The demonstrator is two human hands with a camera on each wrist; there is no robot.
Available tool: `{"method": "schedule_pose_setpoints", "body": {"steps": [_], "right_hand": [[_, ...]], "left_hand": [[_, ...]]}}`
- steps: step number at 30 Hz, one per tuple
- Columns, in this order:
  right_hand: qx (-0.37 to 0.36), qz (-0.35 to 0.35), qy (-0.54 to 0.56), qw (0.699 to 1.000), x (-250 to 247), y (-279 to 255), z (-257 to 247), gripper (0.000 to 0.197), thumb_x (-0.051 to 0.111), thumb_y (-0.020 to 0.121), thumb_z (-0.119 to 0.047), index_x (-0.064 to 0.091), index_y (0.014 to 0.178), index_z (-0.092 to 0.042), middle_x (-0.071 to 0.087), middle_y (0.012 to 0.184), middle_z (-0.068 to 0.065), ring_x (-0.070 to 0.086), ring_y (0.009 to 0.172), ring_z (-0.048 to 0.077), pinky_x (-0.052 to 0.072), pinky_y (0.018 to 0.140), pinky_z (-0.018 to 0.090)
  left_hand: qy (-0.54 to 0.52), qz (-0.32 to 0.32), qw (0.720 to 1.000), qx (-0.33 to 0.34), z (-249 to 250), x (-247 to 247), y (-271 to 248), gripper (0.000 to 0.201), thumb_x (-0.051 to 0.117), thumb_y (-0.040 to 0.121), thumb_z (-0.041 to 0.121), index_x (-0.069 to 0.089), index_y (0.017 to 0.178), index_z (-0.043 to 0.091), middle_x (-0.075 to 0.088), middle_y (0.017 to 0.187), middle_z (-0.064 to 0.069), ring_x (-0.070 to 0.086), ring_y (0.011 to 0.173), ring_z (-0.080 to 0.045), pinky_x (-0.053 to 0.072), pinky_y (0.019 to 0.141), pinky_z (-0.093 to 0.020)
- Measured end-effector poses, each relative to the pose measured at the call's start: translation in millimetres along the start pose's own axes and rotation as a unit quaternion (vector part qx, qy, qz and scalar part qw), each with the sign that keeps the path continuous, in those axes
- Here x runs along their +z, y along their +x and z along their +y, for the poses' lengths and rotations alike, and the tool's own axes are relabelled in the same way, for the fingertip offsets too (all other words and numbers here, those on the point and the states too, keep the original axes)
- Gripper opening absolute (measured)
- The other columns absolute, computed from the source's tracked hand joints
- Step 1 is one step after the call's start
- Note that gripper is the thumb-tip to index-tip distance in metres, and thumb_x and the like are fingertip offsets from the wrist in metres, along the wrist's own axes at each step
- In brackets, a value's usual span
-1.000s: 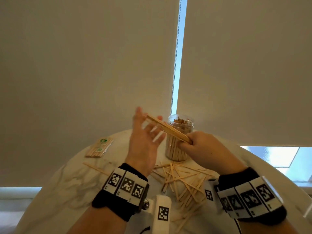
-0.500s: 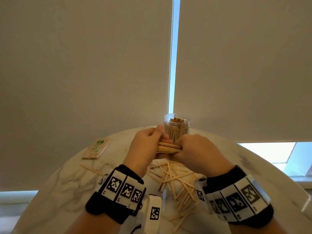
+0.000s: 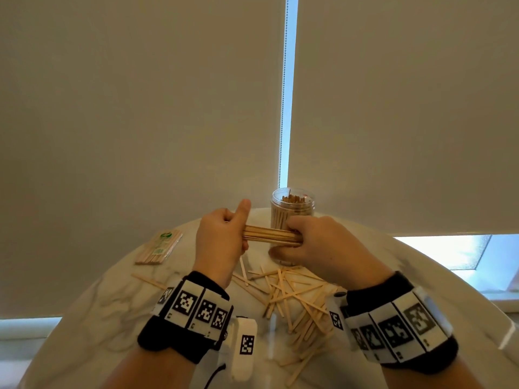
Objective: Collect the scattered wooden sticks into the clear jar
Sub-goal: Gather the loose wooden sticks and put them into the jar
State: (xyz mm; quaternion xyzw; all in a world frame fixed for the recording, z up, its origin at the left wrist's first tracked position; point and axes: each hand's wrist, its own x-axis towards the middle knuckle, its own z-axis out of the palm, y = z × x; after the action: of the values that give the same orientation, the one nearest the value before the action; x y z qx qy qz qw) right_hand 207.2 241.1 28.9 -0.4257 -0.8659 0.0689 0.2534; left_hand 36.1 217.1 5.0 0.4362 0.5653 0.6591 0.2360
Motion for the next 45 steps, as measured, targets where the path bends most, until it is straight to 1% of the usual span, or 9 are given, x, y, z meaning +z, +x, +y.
{"method": "schedule_pose_setpoints", "body": {"steps": [7, 11, 15, 18, 24, 29, 36, 42, 45], "right_hand": [[0.02, 0.015, -0.091, 0.996, 10, 4, 2, 0.043, 0.06, 0.083, -0.07, 0.074, 0.096, -0.031, 0.066, 0.07, -0.008, 0.063, 0.063, 0.007, 0.059, 0.064, 0.03], [0.068, -0.014, -0.087, 0.994, -5, 3, 16, 0.039, 0.06, 0.086, -0.063, 0.074, 0.09, -0.027, 0.063, 0.067, -0.008, 0.061, 0.064, 0.009, 0.055, 0.062, 0.03], [0.065, -0.027, -0.052, 0.996, -8, 0, 15, 0.035, 0.07, 0.082, -0.06, 0.073, 0.084, -0.026, 0.061, 0.064, -0.009, 0.056, 0.059, 0.003, 0.039, 0.052, 0.02], [0.039, -0.028, 0.008, 0.999, -12, -2, 9, 0.039, 0.076, 0.074, -0.064, 0.068, 0.08, -0.026, 0.064, 0.069, -0.007, 0.058, 0.062, 0.005, 0.04, 0.054, 0.022], [-0.001, 0.048, 0.016, 0.999, -4, -2, 1, 0.059, 0.041, 0.091, -0.074, 0.062, 0.07, -0.024, 0.057, 0.059, -0.003, 0.052, 0.053, 0.008, 0.037, 0.054, 0.023], [0.052, 0.062, -0.011, 0.997, -10, -1, 10, 0.059, 0.043, 0.096, -0.065, 0.069, 0.063, -0.024, 0.056, 0.05, -0.002, 0.052, 0.05, 0.009, 0.039, 0.052, 0.026], [0.076, 0.036, -0.003, 0.996, -19, -6, 14, 0.059, 0.044, 0.095, -0.065, 0.069, 0.061, -0.024, 0.053, 0.047, -0.002, 0.048, 0.045, 0.008, 0.039, 0.052, 0.025], [0.115, 0.047, -0.023, 0.992, -47, 17, 18, 0.058, 0.047, 0.094, -0.064, 0.064, 0.06, -0.02, 0.05, 0.049, -0.002, 0.05, 0.05, 0.014, 0.033, 0.048, 0.027], [0.147, 0.098, -0.088, 0.98, -78, 48, 27, 0.055, 0.053, 0.094, -0.061, 0.063, 0.061, -0.018, 0.057, 0.055, 0.001, 0.054, 0.054, 0.016, 0.03, 0.05, 0.027]], "left_hand": [[-0.087, -0.12, 0.982, -0.119, 7, 7, -4, 0.038, 0.053, 0.102, 0.038, 0.058, 0.073, 0.014, 0.059, 0.064, -0.004, 0.048, 0.044, -0.012, 0.04, 0.045, -0.023], [-0.07, -0.105, 0.99, -0.058, 11, 12, -6, 0.036, 0.051, 0.103, 0.038, 0.063, 0.084, 0.01, 0.076, 0.082, -0.006, 0.058, 0.054, -0.014, 0.046, 0.051, -0.026], [0.027, -0.157, 0.987, 0.021, 6, 18, -15, 0.044, 0.055, 0.099, 0.046, 0.066, 0.087, 0.006, 0.07, 0.067, -0.004, 0.057, 0.046, -0.015, 0.047, 0.047, -0.026], [0.024, -0.112, 0.993, 0.002, -4, 18, -13, 0.042, 0.062, 0.097, 0.04, 0.061, 0.076, 0.003, 0.064, 0.056, -0.005, 0.048, 0.039, -0.012, 0.04, 0.044, -0.026], [-0.014, -0.024, 0.999, -0.033, -14, 18, -7, 0.041, 0.056, 0.1, 0.036, 0.059, 0.068, 0.011, 0.049, 0.047, 0.003, 0.042, 0.042, -0.012, 0.035, 0.043, -0.027], [-0.032, -0.084, 0.992, -0.092, -16, 28, -12, 0.045, 0.048, 0.104, 0.039, 0.055, 0.066, 0.014, 0.044, 0.049, -0.001, 0.035, 0.04, -0.012, 0.029, 0.042, -0.023], [-0.024, -0.114, 0.991, -0.061, -14, 30, -13, 0.047, 0.042, 0.106, 0.043, 0.06, 0.075, 0.012, 0.049, 0.051, -0.001, 0.04, 0.039, -0.011, 0.033, 0.041, -0.024], [-0.113, -0.092, 0.978, -0.149, -6, 34, 12, 0.053, 0.026, 0.106, 0.053, 0.062, 0.11, 0.014, 0.073, 0.088, -0.012, 0.062, 0.062, -0.016, 0.049, 0.052, -0.027], [-0.04, -0.096, 0.989, -0.106, -4, 42, 32, 0.038, 0.051, 0.103, 0.037, 0.047, 0.136, 0.018, 0.067, 0.11, -0.003, 0.065, 0.089, -0.014, 0.058, 0.076, -0.032]]}}
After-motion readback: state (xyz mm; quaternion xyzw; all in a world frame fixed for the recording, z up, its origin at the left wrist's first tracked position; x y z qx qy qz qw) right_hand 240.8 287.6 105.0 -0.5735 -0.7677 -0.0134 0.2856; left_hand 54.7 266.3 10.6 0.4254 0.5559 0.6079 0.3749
